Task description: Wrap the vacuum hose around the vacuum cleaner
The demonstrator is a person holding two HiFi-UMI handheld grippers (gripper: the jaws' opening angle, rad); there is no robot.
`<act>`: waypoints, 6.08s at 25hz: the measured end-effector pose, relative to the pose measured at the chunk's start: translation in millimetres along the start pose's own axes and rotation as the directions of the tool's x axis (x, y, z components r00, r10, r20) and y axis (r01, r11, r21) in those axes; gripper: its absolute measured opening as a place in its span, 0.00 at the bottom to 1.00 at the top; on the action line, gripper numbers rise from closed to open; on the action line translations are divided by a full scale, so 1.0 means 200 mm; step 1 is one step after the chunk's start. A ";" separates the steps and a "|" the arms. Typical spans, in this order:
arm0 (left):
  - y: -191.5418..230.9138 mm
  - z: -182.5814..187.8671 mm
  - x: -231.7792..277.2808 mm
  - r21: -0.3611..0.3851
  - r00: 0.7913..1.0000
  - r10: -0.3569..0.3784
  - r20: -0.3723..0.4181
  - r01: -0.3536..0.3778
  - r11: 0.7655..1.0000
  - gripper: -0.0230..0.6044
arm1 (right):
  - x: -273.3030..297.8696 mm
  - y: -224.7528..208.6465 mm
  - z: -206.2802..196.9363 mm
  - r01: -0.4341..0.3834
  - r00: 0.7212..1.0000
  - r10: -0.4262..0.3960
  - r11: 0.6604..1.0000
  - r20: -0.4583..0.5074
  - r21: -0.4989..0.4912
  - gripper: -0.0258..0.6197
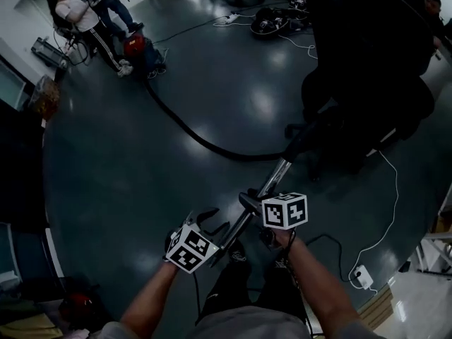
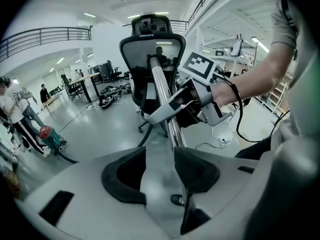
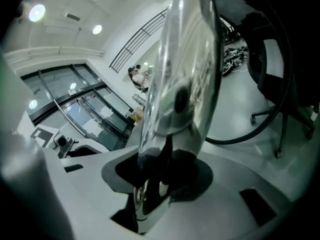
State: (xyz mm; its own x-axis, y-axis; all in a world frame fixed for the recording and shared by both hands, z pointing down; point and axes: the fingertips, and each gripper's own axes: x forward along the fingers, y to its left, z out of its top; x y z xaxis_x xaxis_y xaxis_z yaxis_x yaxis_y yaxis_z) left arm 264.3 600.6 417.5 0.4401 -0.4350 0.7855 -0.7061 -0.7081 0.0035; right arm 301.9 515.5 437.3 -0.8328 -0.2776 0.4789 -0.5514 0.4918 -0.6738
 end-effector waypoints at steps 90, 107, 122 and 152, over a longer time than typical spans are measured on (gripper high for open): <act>2.12 0.22 -0.14 0.653 0.944 -0.101 -0.314 0.292 0.699 0.24 | 1.32 0.57 1.25 -0.395 0.649 -0.535 0.371 -0.541 -0.841 0.22; 2.37 0.25 -0.09 0.324 0.927 -0.084 -0.366 0.211 0.922 0.21 | 1.56 0.52 1.61 -0.459 0.765 -0.480 0.062 -0.429 -0.886 0.40; 2.58 0.57 0.02 0.124 0.948 -0.014 -0.319 0.057 0.991 0.20 | 1.39 0.48 2.14 -0.190 0.939 -0.340 -0.377 -0.055 -0.906 0.41; 3.19 0.37 -0.10 -0.245 0.997 0.012 -0.082 -0.032 0.969 0.20 | 1.90 0.61 2.48 -0.206 0.978 0.208 0.951 -0.017 -0.232 0.41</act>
State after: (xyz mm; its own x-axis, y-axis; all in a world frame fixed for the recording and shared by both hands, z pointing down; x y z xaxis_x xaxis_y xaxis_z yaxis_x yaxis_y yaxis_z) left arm -152.9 116.6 357.4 0.3842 -0.3965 0.8338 -0.8343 -0.5359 0.1295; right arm -105.8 60.9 257.5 -0.9284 -0.1551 0.3376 -0.3410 0.7161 -0.6090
